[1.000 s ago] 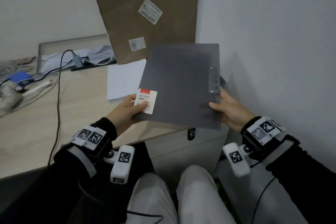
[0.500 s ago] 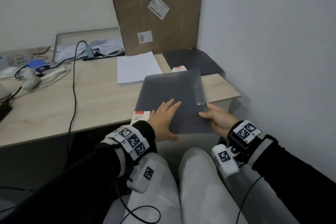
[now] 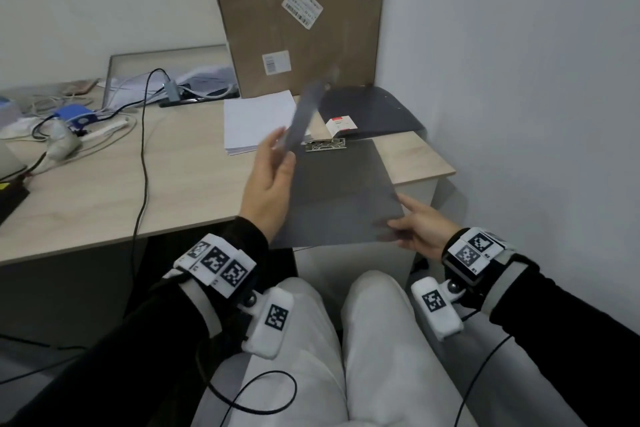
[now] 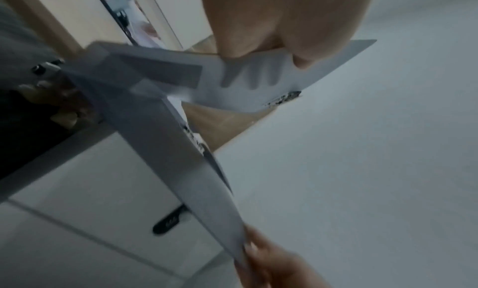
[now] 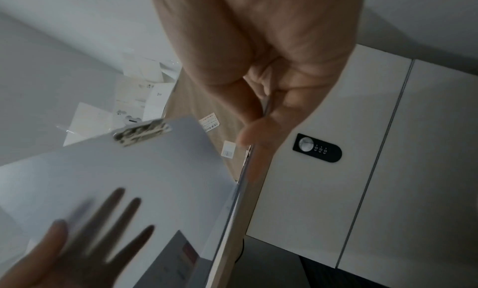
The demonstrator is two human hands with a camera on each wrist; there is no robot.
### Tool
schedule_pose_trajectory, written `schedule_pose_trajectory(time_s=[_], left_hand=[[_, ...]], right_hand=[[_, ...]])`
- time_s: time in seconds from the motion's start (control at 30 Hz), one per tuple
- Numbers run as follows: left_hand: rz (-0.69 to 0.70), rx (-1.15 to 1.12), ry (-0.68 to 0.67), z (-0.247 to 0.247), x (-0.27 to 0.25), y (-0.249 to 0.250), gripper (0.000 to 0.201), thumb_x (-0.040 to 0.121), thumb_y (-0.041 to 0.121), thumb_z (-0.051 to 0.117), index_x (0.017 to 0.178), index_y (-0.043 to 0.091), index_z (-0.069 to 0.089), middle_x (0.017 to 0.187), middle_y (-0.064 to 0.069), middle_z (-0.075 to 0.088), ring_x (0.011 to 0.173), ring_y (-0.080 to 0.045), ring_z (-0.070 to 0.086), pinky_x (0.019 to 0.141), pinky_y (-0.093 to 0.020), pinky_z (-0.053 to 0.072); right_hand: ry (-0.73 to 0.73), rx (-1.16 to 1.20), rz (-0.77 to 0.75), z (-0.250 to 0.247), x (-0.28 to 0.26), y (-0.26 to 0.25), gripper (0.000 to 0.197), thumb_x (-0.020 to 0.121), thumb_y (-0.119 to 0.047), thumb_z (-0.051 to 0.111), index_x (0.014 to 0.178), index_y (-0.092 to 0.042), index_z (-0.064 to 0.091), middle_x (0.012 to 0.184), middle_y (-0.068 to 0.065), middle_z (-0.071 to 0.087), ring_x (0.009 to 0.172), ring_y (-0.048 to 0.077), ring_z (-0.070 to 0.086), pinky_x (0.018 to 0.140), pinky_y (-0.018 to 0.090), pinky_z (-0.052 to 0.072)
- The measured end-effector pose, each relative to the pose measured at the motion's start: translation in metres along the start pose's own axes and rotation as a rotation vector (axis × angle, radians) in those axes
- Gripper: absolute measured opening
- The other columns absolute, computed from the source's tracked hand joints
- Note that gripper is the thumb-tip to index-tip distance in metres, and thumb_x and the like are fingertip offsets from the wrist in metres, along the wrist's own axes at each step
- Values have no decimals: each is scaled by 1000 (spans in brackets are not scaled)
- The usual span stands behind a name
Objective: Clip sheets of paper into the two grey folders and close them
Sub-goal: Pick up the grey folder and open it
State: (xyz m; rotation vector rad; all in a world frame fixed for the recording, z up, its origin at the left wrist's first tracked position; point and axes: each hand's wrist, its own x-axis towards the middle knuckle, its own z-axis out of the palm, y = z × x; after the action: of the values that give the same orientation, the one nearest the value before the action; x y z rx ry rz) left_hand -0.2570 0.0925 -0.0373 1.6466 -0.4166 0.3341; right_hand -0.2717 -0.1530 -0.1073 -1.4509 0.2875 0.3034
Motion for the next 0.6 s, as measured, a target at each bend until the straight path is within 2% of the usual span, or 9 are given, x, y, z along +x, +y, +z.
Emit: schedule_pose_trajectory(time_s=[0.03, 0.07, 0.1, 0.17, 0.3, 0.4, 0.47, 0.53, 0.6], left_hand=[[-14, -27, 63, -9, 1, 5, 33, 92, 25, 44, 119, 44, 41, 129, 2, 57, 120, -13, 55, 107, -37, 41], [-18, -34, 124, -20, 0, 8, 34, 91, 20, 44, 116, 43, 40, 122, 9, 58, 114, -9, 58, 104, -40, 45], [-13, -30, 187, -32, 0, 12, 39, 90, 12, 45, 117, 39, 39, 118, 13, 58, 109, -5, 60, 100, -40, 48], [13, -7, 323, -57, 0, 17, 51, 85, -3, 47, 123, 30, 37, 117, 11, 57, 107, -6, 62, 99, -39, 50], [0, 109, 614, -108, -1, 15, 63, 76, -3, 52, 134, 17, 35, 122, 6, 54, 105, -4, 61, 101, -33, 49], [-105, 363, 804, -140, -9, 6, 77, 72, 6, 59, 142, 15, 29, 143, -4, 39, 130, -14, 44, 112, -31, 36], [-207, 593, 874, -153, -17, 0, 83, 69, 15, 65, 143, 15, 28, 151, -7, 27, 139, -24, 31, 115, -40, 27], [-320, 778, 898, -158, -25, -2, 90, 67, 18, 67, 145, 16, 22, 156, -8, 14, 142, -30, 22, 114, -51, 19], [-373, 881, 863, -156, -30, -3, 93, 66, 12, 66, 147, 19, 19, 158, -8, 6, 144, -32, 16, 115, -55, 11]], right_hand=[[15, -2, -7, 1, 0, -1, 63, 92, 9, 41, 139, -33, 37, 70, -3, 76, 52, 14, 72, 34, 13, 42], [32, 0, -16, 1, 0, -2, 65, 92, 9, 41, 139, -35, 35, 69, -3, 76, 51, 13, 71, 34, 13, 41], [49, -2, -26, 1, 0, -2, 66, 91, 8, 41, 140, -37, 35, 70, -3, 76, 50, 11, 70, 34, 12, 41], [64, -21, -39, 2, 0, -3, 65, 91, 6, 42, 140, -37, 35, 72, -3, 77, 52, 11, 70, 35, 12, 40], [68, -49, -60, 10, 0, -6, 65, 92, 5, 42, 141, -37, 35, 80, -1, 76, 55, 10, 68, 36, 14, 37], [56, -47, -78, 17, 3, -8, 66, 91, 6, 41, 141, -37, 34, 72, -4, 76, 51, 8, 67, 35, 13, 35], [60, -51, -76, 19, 6, -8, 67, 90, 6, 41, 142, -36, 34, 68, -5, 76, 48, 6, 66, 35, 12, 34], [74, -66, -66, 20, 8, -7, 67, 89, 6, 41, 142, -35, 36, 67, -6, 75, 46, 4, 63, 35, 12, 34], [76, -77, -60, 19, 9, -6, 67, 89, 6, 41, 142, -34, 37, 67, -7, 75, 45, 4, 63, 34, 13, 34]])
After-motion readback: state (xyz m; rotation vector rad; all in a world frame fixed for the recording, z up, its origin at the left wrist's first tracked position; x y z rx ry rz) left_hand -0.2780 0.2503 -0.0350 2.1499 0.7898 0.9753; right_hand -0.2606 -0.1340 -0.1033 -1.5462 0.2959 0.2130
